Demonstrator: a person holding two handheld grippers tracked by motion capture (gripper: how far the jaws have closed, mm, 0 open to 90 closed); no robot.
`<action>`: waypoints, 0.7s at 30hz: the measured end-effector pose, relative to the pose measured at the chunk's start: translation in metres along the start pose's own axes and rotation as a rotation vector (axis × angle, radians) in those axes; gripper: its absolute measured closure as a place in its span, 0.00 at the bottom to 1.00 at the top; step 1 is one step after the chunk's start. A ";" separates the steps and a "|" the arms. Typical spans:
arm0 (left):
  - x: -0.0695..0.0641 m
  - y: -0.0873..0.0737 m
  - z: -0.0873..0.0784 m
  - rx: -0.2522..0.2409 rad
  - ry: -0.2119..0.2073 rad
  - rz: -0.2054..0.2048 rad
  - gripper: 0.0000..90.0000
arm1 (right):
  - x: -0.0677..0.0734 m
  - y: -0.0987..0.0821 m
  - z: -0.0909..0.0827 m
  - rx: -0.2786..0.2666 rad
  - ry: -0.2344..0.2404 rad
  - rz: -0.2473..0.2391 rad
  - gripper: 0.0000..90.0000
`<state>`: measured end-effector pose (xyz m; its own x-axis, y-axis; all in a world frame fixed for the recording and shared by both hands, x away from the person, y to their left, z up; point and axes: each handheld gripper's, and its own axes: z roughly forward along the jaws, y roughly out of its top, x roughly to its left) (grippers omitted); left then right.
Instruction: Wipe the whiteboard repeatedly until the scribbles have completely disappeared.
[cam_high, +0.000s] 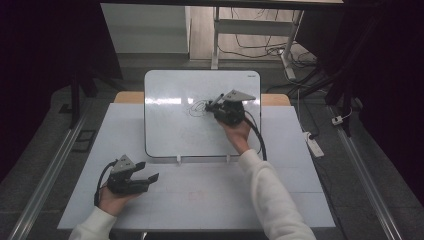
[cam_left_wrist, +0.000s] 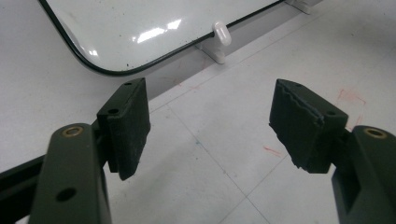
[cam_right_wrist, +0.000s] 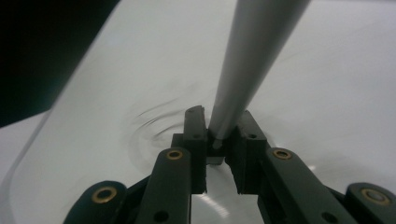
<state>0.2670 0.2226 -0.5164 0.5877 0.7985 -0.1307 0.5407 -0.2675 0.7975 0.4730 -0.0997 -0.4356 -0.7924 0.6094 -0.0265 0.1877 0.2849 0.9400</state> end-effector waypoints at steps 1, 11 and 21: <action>0.000 0.000 0.000 0.000 0.001 0.001 0.32 | 0.005 -0.003 0.001 0.009 0.005 -0.020 0.86; 0.000 0.000 0.000 0.002 0.002 0.002 0.32 | -0.010 -0.001 -0.011 -0.037 -0.066 0.033 0.86; -0.001 0.000 0.000 -0.002 0.003 0.003 0.32 | -0.004 -0.009 -0.013 -0.045 -0.067 0.031 0.86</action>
<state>0.2661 0.2218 -0.5159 0.5875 0.7993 -0.1263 0.5374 -0.2686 0.7994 0.4668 -0.1145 -0.4395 -0.7457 0.6661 -0.0183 0.1844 0.2326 0.9549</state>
